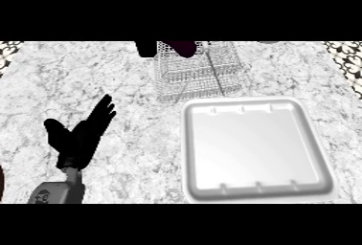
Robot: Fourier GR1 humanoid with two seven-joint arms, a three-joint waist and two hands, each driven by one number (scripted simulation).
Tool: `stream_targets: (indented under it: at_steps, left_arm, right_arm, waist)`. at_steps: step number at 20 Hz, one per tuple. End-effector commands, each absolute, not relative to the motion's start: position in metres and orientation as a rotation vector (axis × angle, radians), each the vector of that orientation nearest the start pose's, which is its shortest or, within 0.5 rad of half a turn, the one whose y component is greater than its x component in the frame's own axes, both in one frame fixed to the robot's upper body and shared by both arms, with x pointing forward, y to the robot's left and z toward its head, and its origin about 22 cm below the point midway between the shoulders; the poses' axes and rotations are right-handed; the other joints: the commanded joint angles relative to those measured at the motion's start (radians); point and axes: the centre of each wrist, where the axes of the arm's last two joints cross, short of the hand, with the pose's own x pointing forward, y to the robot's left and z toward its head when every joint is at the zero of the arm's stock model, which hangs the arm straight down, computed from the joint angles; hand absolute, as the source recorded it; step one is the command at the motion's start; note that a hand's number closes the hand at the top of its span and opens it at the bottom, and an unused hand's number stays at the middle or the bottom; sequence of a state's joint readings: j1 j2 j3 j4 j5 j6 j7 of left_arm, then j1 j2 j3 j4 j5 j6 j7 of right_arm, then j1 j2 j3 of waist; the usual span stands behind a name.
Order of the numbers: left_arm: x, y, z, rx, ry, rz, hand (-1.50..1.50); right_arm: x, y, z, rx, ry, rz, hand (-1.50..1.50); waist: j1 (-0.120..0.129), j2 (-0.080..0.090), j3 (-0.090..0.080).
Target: Pick the eggplant from the tray and place it in the tiered basket
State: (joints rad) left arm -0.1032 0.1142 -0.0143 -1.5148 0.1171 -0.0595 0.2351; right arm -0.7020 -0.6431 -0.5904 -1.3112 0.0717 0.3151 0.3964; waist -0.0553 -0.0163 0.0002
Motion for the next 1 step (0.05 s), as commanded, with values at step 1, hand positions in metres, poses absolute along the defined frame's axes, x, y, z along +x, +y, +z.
stream_targets:
  at_steps: [1]
  left_arm:
    - [0.2747,0.2445,0.0284,-0.075,-1.373,-0.095,0.0]
  right_arm:
    - [0.2585,-0.4542,0.2664,-0.611,-1.661,0.1,-1.5]
  waist:
    - [0.008,0.004,0.0]
